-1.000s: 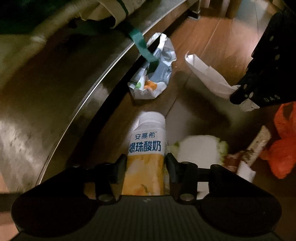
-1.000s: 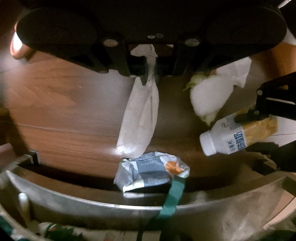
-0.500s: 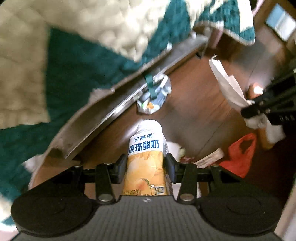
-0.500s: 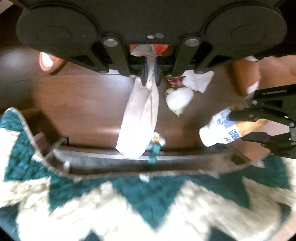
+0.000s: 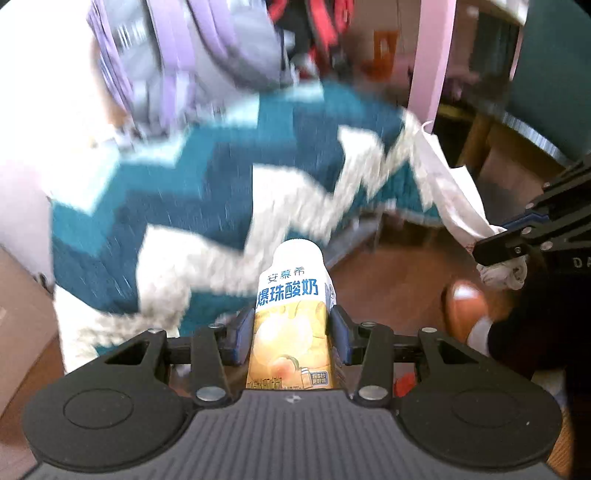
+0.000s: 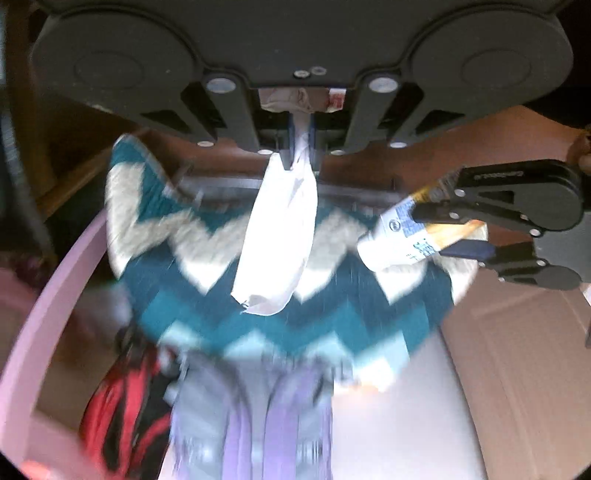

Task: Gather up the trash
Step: 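Carry the yogurt bottle in left tool while right carries tissue to the bin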

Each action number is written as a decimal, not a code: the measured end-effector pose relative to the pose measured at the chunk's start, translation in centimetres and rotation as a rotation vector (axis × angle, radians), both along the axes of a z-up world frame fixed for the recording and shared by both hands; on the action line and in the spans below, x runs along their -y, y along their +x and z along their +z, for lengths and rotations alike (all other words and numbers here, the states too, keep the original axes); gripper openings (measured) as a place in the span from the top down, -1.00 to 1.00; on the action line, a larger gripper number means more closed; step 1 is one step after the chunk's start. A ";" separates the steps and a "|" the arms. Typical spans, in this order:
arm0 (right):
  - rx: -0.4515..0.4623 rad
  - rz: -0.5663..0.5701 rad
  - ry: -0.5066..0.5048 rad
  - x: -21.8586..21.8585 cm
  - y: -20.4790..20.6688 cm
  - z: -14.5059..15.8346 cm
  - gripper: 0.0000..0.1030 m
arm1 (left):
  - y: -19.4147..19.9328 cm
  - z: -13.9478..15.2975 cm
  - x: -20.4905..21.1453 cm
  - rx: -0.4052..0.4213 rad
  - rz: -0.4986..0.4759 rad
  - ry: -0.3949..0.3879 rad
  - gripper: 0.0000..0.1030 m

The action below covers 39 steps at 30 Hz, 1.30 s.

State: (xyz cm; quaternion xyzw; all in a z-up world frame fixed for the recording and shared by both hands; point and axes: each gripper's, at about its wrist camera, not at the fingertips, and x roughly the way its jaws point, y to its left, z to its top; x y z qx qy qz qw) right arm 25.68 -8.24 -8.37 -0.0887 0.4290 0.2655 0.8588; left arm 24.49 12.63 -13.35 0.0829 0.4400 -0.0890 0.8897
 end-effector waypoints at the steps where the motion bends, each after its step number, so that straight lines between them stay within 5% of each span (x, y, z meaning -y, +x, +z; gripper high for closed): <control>1: 0.025 -0.005 0.013 0.7 -0.4 1.2 0.89 | -0.4 1.5 0.6 0.033 0.004 -0.001 0.17; 13: 0.293 -0.097 0.098 11.6 -3.4 16.1 0.88 | -3.1 16.9 8.9 0.309 0.000 -0.060 0.17; 23: 0.409 -0.272 0.097 22.6 -2.5 24.1 0.88 | -2.3 26.4 19.4 0.465 -0.140 -0.106 0.17; 29: 0.437 -0.359 0.050 27.9 -1.4 25.3 0.88 | -0.4 29.5 27.0 0.496 -0.251 -0.139 0.17; 39: 0.357 -0.466 -0.031 34.9 1.8 23.9 0.88 | 3.4 30.8 38.5 0.498 -0.368 -0.136 0.17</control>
